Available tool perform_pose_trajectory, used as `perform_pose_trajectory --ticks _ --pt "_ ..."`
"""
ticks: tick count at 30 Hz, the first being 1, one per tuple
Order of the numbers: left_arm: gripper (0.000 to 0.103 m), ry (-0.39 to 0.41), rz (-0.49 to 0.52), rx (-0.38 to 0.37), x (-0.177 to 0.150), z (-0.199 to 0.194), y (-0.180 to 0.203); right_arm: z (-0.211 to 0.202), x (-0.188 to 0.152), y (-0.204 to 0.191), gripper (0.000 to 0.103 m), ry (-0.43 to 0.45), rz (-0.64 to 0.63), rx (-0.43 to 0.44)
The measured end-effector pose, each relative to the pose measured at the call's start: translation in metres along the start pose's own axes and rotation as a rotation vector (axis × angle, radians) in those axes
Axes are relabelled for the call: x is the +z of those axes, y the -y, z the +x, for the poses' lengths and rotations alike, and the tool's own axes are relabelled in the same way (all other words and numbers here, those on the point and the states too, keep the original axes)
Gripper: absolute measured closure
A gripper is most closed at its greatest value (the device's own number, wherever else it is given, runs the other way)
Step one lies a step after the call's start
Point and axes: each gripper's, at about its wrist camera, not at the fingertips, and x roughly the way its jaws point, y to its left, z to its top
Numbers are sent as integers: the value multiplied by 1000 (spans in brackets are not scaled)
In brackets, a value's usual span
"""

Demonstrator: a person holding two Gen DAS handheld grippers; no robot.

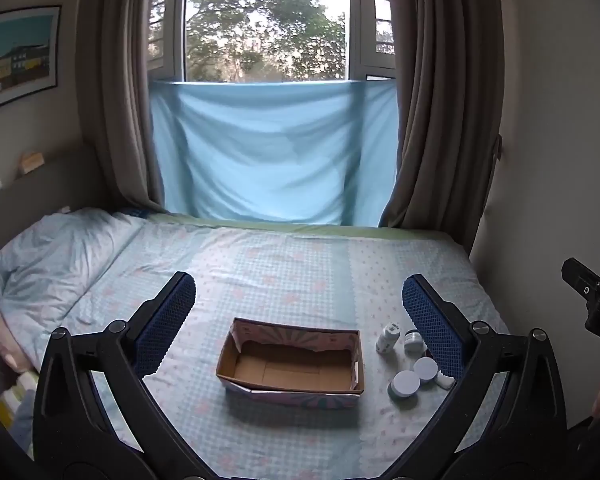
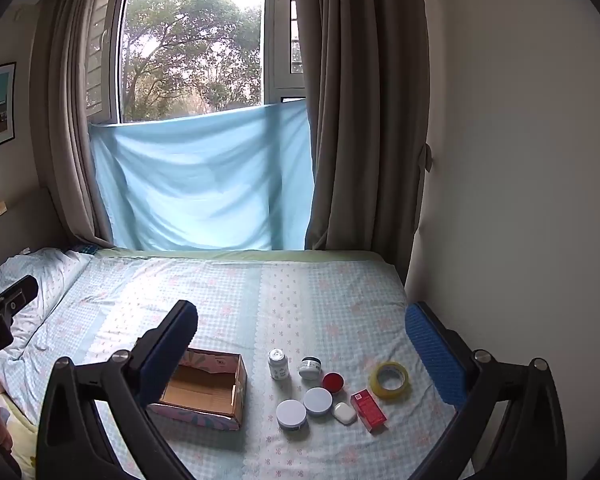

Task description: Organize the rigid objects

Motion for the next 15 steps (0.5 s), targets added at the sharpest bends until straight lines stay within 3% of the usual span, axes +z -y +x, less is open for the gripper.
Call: perform_pose_trajectory --ticks 15 --pt "0 10 3 -30 1 5 -2 -5 4 5 0 17 5 6"
